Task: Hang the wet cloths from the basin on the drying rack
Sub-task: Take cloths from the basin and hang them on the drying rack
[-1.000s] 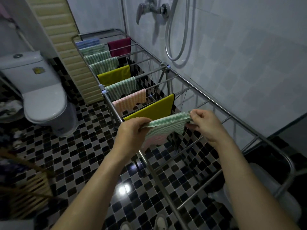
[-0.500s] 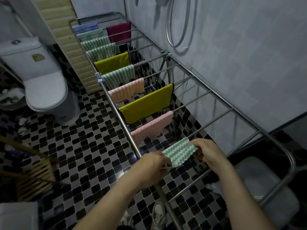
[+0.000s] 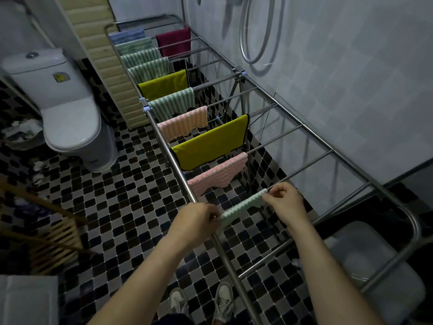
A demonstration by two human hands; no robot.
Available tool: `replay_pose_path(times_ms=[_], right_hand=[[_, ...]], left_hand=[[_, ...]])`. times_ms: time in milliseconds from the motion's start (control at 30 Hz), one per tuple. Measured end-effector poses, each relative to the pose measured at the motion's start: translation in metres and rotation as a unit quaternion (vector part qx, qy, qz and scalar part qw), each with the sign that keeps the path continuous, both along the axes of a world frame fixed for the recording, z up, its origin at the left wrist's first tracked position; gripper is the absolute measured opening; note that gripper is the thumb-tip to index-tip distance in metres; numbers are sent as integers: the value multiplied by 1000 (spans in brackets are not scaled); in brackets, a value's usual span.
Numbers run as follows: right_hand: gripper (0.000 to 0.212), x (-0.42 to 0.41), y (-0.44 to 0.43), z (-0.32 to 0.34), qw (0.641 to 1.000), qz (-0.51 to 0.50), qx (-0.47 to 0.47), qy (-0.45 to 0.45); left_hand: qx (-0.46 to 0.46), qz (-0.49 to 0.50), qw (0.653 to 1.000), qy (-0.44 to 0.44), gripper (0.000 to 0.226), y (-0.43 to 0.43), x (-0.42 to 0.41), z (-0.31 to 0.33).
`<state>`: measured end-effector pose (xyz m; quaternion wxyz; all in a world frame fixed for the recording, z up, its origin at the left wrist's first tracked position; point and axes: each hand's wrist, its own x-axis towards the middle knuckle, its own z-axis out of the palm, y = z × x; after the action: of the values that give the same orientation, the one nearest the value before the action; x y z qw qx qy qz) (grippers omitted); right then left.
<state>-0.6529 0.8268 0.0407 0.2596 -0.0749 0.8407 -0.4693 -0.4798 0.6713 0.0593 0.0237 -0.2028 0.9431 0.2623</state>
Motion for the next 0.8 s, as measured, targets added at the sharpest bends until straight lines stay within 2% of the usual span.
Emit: replay_pose_path(times_ms=[233, 400, 500, 600, 700, 800], right_hand=[[12, -4, 1, 4, 995, -34, 49, 83], [8, -5, 1, 10, 986, -14, 93, 136], [17, -3, -1, 11, 977, 22, 107, 184], [28, 2, -6, 11, 955, 101, 123, 248], [27, 6, -10, 10, 933, 161, 146, 287], [23, 5, -9, 7, 922, 178, 156, 306]], left_hand=[[-42, 9, 999, 21, 14, 7, -1, -6], [-26, 24, 999, 38, 17, 5, 2, -3], [-29, 16, 999, 31, 14, 5, 3, -4], [-26, 15, 999, 15, 14, 5, 1, -5], [-16, 11, 1000, 0, 17, 3, -1, -5], [-25, 5, 1000, -5, 19, 3, -3, -4]])
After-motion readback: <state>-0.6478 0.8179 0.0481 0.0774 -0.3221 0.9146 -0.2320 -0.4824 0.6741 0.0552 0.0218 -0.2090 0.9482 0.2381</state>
